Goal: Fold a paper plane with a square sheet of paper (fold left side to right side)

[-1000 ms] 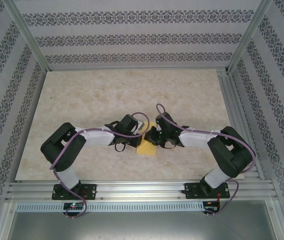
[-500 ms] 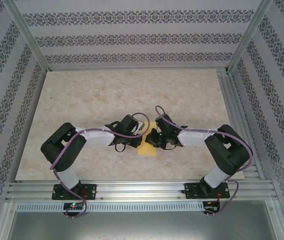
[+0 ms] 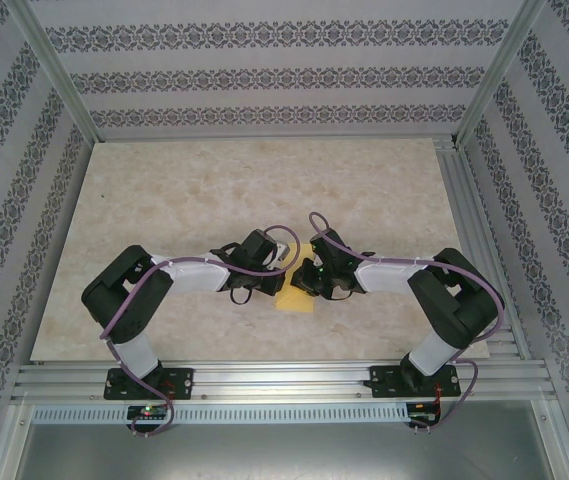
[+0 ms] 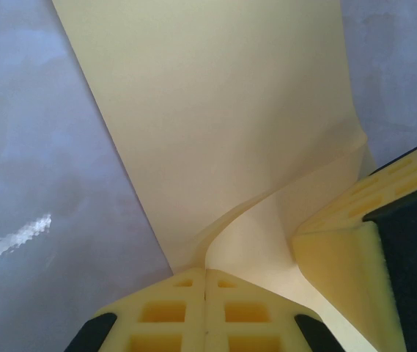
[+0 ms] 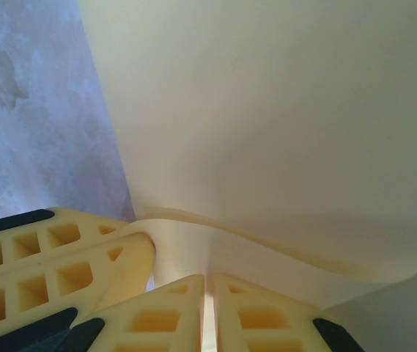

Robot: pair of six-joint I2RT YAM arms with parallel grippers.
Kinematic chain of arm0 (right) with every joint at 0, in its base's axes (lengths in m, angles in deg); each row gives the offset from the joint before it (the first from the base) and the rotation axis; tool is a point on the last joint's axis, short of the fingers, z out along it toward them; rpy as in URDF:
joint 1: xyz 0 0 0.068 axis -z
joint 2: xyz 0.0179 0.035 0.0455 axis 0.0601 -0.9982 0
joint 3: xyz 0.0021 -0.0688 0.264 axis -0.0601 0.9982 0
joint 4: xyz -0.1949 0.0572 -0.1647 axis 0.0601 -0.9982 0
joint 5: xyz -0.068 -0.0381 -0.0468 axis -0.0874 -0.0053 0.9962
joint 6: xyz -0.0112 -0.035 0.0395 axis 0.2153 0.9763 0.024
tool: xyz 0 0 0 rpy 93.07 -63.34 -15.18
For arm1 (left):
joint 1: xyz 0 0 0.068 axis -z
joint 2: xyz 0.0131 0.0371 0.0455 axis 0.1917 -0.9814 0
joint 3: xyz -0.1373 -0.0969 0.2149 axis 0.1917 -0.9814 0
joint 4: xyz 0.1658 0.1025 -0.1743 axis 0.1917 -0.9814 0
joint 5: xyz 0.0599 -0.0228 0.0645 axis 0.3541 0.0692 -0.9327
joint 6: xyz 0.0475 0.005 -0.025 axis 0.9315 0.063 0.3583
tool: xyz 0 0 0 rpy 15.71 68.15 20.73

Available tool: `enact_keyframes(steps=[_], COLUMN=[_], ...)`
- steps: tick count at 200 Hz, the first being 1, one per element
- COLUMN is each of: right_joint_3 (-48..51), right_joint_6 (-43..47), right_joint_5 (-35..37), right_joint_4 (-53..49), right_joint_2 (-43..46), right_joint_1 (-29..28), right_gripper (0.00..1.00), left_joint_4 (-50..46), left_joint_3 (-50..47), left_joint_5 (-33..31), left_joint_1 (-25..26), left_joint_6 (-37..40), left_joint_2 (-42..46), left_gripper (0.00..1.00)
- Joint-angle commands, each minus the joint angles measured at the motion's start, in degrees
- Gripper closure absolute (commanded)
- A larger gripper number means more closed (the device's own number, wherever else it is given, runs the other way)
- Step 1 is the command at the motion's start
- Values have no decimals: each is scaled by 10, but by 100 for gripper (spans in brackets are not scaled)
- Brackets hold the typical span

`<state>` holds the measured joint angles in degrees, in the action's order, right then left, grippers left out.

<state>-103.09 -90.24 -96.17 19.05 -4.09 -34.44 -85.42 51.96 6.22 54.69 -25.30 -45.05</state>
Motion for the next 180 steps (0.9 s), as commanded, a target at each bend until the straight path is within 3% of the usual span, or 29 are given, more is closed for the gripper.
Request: enact_keyframes(steps=[1,89,180], right_joint_3=[-11,-23,-25], right_joint_6=[10,21,23], right_joint_5=[9,6,4], right_joint_4=[-1,-1,-17], right_joint_2=[-7,11,-9], right_joint_1=[-6,-6,-7], right_gripper=[87,87,87], left_joint_4=[4,-6,3], left_joint_3=[-14,-13,-12], left_joint_5=[-16,-25,-15], left_joint_1=[7,7,6], left_joint_6=[-15,-11,-11], left_joint_2=[6,37,12], left_gripper=[95,95,95])
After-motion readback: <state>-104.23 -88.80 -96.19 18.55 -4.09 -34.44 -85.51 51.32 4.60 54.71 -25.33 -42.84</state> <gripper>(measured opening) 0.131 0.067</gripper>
